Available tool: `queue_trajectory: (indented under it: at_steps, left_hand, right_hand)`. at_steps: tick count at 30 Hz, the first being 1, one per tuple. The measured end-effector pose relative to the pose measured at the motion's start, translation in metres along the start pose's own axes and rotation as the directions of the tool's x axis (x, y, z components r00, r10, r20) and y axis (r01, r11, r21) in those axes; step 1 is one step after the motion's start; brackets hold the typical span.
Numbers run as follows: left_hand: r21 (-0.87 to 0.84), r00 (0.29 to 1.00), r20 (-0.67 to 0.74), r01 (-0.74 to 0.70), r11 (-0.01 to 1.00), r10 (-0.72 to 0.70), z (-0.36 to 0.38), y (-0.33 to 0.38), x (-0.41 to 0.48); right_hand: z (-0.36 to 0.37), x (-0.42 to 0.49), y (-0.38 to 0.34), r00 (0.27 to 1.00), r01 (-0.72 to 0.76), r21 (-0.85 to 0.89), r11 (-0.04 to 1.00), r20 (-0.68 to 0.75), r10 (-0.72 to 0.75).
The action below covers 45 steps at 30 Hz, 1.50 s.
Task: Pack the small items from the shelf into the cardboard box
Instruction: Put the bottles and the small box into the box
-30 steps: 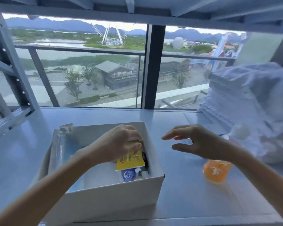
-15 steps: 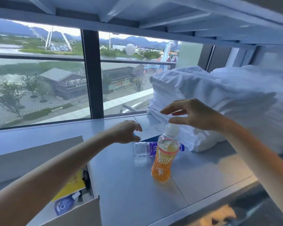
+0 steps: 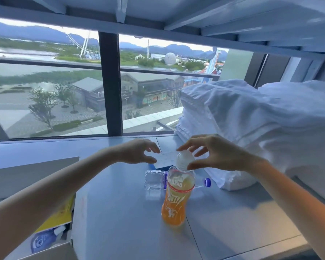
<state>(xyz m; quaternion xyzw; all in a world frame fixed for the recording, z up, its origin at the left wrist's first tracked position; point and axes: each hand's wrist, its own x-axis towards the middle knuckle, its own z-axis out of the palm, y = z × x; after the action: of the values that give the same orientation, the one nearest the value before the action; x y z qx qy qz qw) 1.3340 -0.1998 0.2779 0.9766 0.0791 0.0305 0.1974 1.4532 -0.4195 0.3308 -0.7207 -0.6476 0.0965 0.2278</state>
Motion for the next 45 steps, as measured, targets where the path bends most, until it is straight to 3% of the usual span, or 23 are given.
queue_trajectory:
  at_steps: [6, 10, 15, 18, 22, 25, 30, 35, 40, 45]
  left_hand:
    - [0.039, 0.999, 0.012, -0.034, 0.999, 0.034, -0.008, 0.01, -0.021]
    - [-0.1, 1.0, -0.026, -0.009, 0.995, 0.007, -0.032, 0.012, -0.061]
    - [-0.261, 0.98, -0.194, 0.002, 0.965, -0.055, -0.055, 0.009, -0.125]
    - [-0.319, 0.937, -0.332, -0.006, 0.948, -0.106, -0.064, 0.008, -0.151]
    - [-0.404, 0.829, -0.512, -0.001, 0.915, -0.225, -0.086, -0.003, -0.175]
    - [-0.414, 0.783, -0.563, 0.011, 0.91, -0.266, -0.098, -0.023, -0.202]
    - [-0.426, 0.754, -0.572, 0.061, 0.902, -0.321, -0.102, -0.057, -0.254]
    - [-0.432, 0.754, -0.546, 0.12, 0.894, -0.365, -0.099, -0.09, -0.299]
    - [-0.44, 0.822, -0.388, 0.233, 0.867, -0.418, -0.081, -0.125, -0.327]
    - [-0.314, 0.862, -0.234, 0.37, 0.874, -0.449, -0.059, -0.16, -0.327]
  right_hand:
    - [0.002, 0.016, -0.004, 0.992, 0.1, 0.003, 0.995, -0.083, -0.099]
    - [-0.012, 0.04, -0.032, 0.974, 0.145, 0.018, 0.989, -0.18, -0.14]
    - [-0.024, 0.081, -0.093, 0.939, 0.253, 0.057, 0.966, -0.254, -0.231]
    - [-0.017, 0.103, -0.127, 0.912, 0.308, 0.093, 0.947, -0.313, -0.266]
    - [0.0, 0.128, -0.169, 0.879, 0.357, 0.217, 0.909, -0.406, -0.249]
    - [0.022, 0.142, -0.198, 0.872, 0.383, 0.275, 0.882, -0.422, -0.247]
    - [0.064, 0.164, -0.232, 0.904, 0.375, 0.398, 0.838, -0.359, -0.234]
    - [0.105, 0.176, -0.258, 0.929, 0.365, 0.385, 0.848, -0.213, -0.304]
    - [0.147, 0.191, -0.266, 0.952, 0.304, 0.368, 0.879, -0.142, -0.27]
    - [0.192, 0.2, -0.267, 0.97, 0.241, 0.303, 0.922, -0.049, -0.238]
